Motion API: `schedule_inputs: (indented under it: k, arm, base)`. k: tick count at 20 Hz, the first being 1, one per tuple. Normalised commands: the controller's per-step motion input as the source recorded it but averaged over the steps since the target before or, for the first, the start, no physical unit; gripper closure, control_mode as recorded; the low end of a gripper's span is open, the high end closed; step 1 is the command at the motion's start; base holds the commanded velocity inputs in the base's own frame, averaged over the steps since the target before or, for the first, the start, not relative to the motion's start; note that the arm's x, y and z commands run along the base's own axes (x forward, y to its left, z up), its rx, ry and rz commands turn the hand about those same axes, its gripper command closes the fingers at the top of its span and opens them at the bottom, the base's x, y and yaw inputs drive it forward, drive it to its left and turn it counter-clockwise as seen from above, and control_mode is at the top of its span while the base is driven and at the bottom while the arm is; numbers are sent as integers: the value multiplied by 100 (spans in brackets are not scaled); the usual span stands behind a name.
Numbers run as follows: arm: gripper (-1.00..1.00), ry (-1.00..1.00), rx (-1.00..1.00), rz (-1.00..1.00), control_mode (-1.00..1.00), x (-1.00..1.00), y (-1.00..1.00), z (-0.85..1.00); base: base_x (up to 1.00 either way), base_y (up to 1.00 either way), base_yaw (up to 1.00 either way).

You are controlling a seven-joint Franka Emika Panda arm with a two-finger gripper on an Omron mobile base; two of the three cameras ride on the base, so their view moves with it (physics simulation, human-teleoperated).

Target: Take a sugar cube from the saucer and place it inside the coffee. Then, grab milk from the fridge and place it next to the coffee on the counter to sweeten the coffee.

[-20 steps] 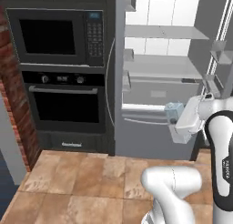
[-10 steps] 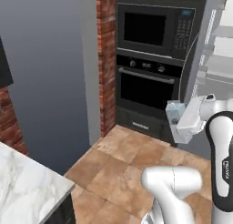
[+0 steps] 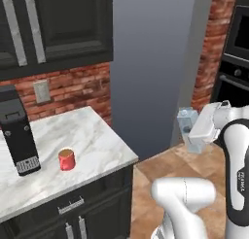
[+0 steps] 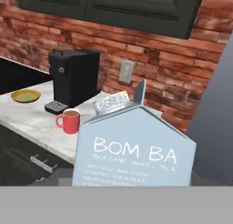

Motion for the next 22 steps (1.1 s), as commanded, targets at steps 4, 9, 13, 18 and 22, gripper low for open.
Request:
schedule_inputs:
  k: [4,9,13,18,22]
  arm:
    - [100,0,0,0,100,0,0,0]
    - [100,0,0,0,100,0,0,0]
    - [100,0,10,16,-100,50,-20,-13]
    - [100,-7,18,33,-100,100,-17,-60]
    - [100,-11,4,33,-100,98,1,-76]
  base:
    - [-6,59,68]
    - [41,48,49]
    - [43,-4,18]
    - [0,0,0]
    - [0,0,0]
